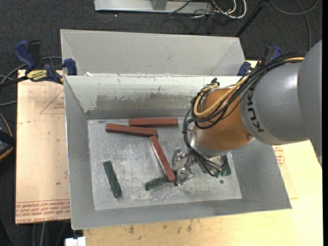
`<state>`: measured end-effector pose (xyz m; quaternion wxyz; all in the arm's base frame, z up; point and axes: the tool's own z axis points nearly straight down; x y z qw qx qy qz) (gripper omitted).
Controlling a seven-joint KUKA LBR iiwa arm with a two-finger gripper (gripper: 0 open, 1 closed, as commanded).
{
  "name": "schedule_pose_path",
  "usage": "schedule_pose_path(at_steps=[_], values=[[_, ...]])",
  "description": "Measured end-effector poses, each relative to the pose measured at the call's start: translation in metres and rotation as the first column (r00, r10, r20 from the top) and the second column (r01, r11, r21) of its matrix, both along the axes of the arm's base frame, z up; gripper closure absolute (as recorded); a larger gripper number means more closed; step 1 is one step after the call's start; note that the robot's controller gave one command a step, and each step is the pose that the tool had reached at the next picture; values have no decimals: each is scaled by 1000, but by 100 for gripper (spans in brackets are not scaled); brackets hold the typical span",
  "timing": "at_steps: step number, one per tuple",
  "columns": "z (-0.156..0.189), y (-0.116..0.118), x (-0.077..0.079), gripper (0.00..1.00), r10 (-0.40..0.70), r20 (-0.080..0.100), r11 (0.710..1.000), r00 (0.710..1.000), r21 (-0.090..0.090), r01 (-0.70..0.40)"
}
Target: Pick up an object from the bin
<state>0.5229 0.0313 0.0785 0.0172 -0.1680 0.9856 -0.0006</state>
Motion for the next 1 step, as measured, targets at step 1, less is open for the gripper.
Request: schedule_pose_path(at_steps=[1], values=[[0, 0, 0, 100, 0, 0, 1000, 1000, 0, 0]])
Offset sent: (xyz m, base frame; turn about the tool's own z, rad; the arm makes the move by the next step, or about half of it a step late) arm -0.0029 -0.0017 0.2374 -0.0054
